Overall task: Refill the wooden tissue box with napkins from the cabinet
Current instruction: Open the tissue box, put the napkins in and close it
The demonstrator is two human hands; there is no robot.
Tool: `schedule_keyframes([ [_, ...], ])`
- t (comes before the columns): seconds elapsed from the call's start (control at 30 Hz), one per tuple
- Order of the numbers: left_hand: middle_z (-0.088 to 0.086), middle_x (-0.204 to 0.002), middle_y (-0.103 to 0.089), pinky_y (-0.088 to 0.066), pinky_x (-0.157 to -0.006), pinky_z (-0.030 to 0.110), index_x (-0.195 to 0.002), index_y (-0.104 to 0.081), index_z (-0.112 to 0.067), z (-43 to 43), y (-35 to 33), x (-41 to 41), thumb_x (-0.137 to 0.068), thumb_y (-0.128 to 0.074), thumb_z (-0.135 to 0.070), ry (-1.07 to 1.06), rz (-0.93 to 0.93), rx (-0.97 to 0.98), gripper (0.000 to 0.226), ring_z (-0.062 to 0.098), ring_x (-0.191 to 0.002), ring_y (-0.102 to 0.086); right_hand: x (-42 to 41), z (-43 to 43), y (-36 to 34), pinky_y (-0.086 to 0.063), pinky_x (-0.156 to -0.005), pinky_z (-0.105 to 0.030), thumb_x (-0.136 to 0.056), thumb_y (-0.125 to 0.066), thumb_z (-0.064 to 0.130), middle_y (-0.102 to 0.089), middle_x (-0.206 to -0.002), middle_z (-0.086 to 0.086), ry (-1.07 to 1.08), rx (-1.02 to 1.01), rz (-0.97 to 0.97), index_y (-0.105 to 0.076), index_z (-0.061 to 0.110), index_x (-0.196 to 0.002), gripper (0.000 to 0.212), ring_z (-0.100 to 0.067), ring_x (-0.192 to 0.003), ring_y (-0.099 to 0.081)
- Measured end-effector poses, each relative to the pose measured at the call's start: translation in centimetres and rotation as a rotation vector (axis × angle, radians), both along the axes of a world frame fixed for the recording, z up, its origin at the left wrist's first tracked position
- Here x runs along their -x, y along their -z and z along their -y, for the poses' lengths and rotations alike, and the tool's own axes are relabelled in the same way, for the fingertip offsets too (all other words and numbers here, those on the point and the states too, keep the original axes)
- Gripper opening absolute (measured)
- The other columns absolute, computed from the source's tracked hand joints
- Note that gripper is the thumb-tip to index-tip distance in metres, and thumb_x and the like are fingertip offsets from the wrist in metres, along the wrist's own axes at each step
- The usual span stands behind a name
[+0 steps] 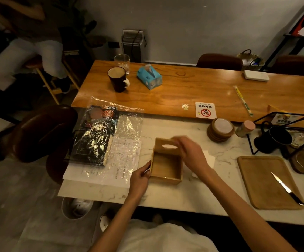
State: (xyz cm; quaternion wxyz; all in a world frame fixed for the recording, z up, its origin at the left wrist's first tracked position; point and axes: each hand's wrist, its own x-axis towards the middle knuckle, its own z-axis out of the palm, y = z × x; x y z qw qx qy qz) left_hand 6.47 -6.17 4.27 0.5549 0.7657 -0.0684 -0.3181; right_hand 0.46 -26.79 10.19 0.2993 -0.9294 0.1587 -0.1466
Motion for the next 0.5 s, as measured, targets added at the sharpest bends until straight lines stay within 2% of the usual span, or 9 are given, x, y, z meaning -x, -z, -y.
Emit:
schedule_keyframes([
  [0.07, -0.003, -0.132, -0.062, -0.044, -0.104, 0.026, -0.133, -0.059, -0.017, 0.0, 0.1, 0.0, -0.095, -0.055, -0.005, 0.004, 0.027, -0.009, 0.040, 0.011, -0.124, -0.054, -2.9, 1.6, -0.1, -0.050, -0.085, -0.022, -0.100, -0.049, 0.021, -0.068, -0.114, -0.004, 0.108, -0.167, -0.003, -0.065, 0.015, -0.116, 0.024, -0.017, -0.103, -0.061],
  [0.13, -0.001, -0.132, -0.063, -0.044, -0.105, 0.027, -0.133, -0.059, -0.017, 0.1, 0.1, 0.0, -0.095, -0.055, -0.005, 0.006, 0.020, -0.023, 0.040, 0.012, -0.124, -0.055, -4.3, 2.4, 0.6, -0.044, -0.082, -0.015, -0.100, -0.049, 0.021, -0.068, -0.114, -0.005, 0.141, -0.221, -0.042, -0.066, 0.014, -0.116, 0.024, -0.020, -0.105, -0.062],
  [0.2, 0.000, -0.132, -0.061, -0.044, -0.100, 0.024, -0.136, -0.054, -0.016, 0.2, -0.5, 0.5, -0.096, -0.053, -0.005, -0.034, 0.018, -0.053, 0.042, 0.010, -0.119, -0.055, -4.0, 2.9, 0.9, -0.044, -0.088, -0.022, -0.100, -0.050, 0.026, -0.066, -0.121, -0.001, 0.137, -0.234, -0.061, -0.064, 0.017, -0.123, 0.028, -0.017, -0.110, -0.059],
  [0.23, -0.001, -0.131, -0.060, -0.043, -0.097, 0.022, -0.137, -0.053, -0.016, 0.3, -1.1, 1.1, -0.097, -0.051, -0.003, -0.084, 0.096, -0.086, 0.042, 0.008, -0.116, -0.054, -3.4, 3.2, 0.9, -0.045, -0.090, -0.025, -0.100, -0.050, 0.030, -0.063, -0.124, 0.002, 0.161, -0.238, -0.039, -0.062, 0.019, -0.127, 0.032, -0.014, -0.112, -0.057],
  [0.27, -0.005, -0.128, -0.060, -0.042, -0.095, 0.020, -0.135, -0.054, -0.017, 0.5, -1.8, 1.9, -0.097, -0.049, -0.002, -0.127, 0.220, -0.104, 0.041, 0.005, -0.114, -0.053, -2.3, 3.3, 0.8, -0.046, -0.092, -0.028, -0.099, -0.051, 0.032, -0.062, -0.125, 0.004, 0.225, -0.251, 0.011, -0.060, 0.021, -0.130, 0.034, -0.011, -0.113, -0.056],
  [0.33, -0.010, -0.118, -0.061, -0.045, -0.094, 0.017, -0.123, -0.061, -0.019, 2.0, -3.2, 3.4, -0.095, -0.048, 0.000, -0.086, 0.390, -0.036, 0.037, 0.001, -0.109, -0.056, 1.0, 3.8, 1.2, -0.048, -0.091, -0.030, -0.099, -0.051, 0.029, -0.063, -0.126, 0.001, 0.504, -0.331, 0.120, -0.060, 0.020, -0.129, 0.033, -0.013, -0.113, -0.057],
  [0.37, -0.010, -0.113, -0.064, -0.048, -0.093, 0.019, -0.118, -0.064, -0.020, 3.5, -3.7, 4.0, -0.094, -0.049, 0.000, 0.008, 0.367, 0.021, 0.034, 0.002, -0.106, -0.059, 3.1, 4.1, 1.8, -0.047, -0.090, -0.030, -0.100, -0.050, 0.026, -0.064, -0.126, -0.002, 0.669, -0.370, 0.125, -0.061, 0.017, -0.128, 0.032, -0.017, -0.113, -0.058],
  [0.43, -0.003, -0.113, -0.068, -0.053, -0.094, 0.030, -0.116, -0.066, -0.018, 7.8, -4.1, 5.1, -0.095, -0.049, -0.006, 0.224, 0.185, 0.070, 0.030, 0.009, -0.104, -0.063, 7.3, 4.6, 3.4, -0.043, -0.096, -0.034, -0.101, -0.047, 0.023, -0.062, -0.130, -0.010, 0.879, -0.441, 0.031, -0.060, 0.011, -0.129, 0.033, -0.026, -0.119, -0.056],
  [0.5, 0.005, -0.137, -0.057, -0.044, -0.108, 0.038, -0.137, -0.052, -0.016, 12.5, -4.1, 6.1, -0.099, -0.047, -0.019, 0.353, 0.012, -0.038, 0.038, 0.018, -0.124, -0.055, 10.5, 5.2, 6.0, -0.037, -0.106, -0.039, -0.101, -0.045, 0.024, -0.056, -0.138, -0.014, 0.927, -0.567, -0.090, -0.055, 0.006, -0.134, 0.039, -0.031, -0.128, -0.050],
])
